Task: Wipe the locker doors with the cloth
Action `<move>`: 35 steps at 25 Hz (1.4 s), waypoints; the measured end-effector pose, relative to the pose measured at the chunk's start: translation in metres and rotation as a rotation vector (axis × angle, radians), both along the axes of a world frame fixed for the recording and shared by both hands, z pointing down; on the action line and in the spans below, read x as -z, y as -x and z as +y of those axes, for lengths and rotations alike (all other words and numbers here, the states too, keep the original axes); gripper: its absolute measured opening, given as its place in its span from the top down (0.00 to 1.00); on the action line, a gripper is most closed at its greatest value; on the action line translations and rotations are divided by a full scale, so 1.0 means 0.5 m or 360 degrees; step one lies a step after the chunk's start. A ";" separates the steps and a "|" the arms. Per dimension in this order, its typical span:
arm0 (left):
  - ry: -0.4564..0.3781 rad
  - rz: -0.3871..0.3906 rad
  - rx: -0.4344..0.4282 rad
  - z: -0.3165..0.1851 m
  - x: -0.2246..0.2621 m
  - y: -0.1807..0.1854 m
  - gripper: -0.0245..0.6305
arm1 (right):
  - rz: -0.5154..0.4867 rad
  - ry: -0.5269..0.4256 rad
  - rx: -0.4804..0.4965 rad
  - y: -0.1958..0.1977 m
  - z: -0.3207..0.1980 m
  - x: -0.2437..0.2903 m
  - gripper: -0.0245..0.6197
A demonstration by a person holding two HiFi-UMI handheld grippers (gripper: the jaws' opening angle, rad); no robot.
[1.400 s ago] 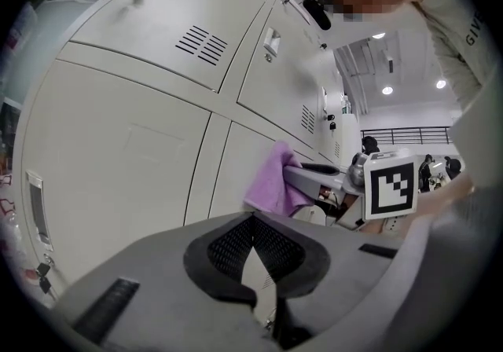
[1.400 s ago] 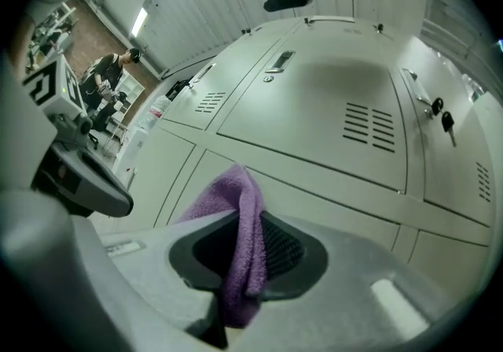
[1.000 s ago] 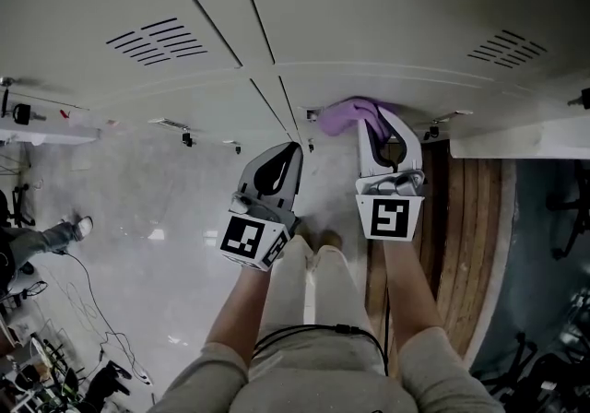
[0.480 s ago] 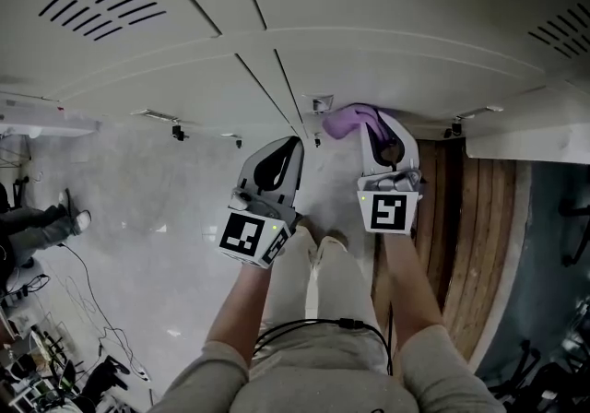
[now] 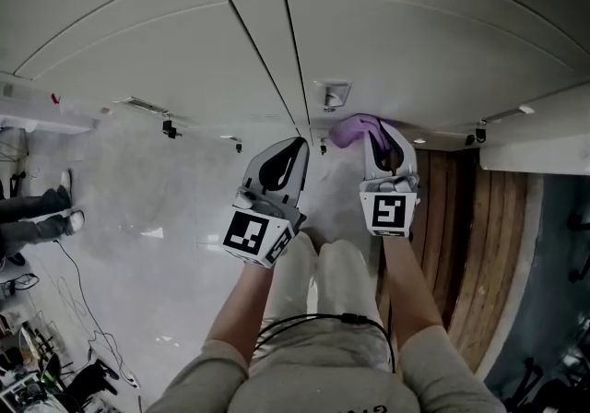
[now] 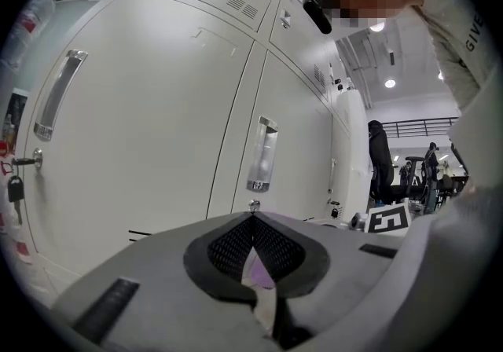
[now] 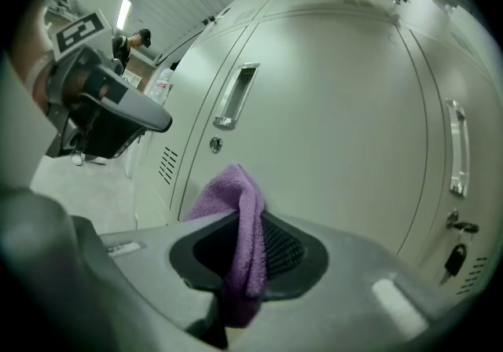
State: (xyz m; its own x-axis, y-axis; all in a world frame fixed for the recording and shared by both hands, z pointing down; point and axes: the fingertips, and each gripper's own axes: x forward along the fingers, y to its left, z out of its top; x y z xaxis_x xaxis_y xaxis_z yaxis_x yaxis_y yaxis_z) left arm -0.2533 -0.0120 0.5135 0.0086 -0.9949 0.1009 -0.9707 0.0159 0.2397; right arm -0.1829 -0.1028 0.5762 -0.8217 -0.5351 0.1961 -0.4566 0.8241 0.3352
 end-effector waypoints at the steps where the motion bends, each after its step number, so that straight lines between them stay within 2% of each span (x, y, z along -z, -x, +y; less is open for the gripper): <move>1: -0.0010 -0.0004 -0.0004 -0.001 -0.005 0.001 0.96 | -0.0004 0.0001 0.0004 0.000 0.000 -0.012 0.87; 5: -0.0043 -0.0035 -0.0040 -0.014 0.008 -0.004 0.96 | -0.0006 0.0052 0.0040 -0.001 -0.003 -0.025 0.87; 8: -0.0068 -0.0051 -0.0077 -0.026 0.063 -0.015 0.96 | -0.0005 0.0050 0.0059 -0.014 0.004 0.021 0.87; 18: -0.0078 -0.0039 -0.0180 -0.035 0.258 -0.080 0.96 | -0.0218 -0.0084 -0.0105 -0.092 -0.025 0.376 0.87; 23: -0.0088 -0.0029 -0.0236 -0.046 0.338 -0.112 0.96 | -0.0309 -0.0178 -0.0170 -0.125 -0.052 0.521 0.87; 28: -0.0059 0.0008 -0.0262 -0.048 0.371 -0.144 0.96 | -0.0374 -0.0241 -0.0215 -0.147 -0.071 0.614 0.86; 35: 0.0004 0.0043 -0.0299 -0.040 0.354 -0.171 0.96 | -0.0445 -0.0391 -0.0256 -0.174 -0.096 0.696 0.86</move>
State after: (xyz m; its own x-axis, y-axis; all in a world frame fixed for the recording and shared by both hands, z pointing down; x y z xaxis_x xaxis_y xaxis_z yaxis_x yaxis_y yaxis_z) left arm -0.1680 -0.0320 0.3363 0.1968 -0.9753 0.1007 -0.9500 -0.1642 0.2656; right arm -0.0959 -0.1510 0.2283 -0.7271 -0.6644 -0.1728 -0.6748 0.6453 0.3581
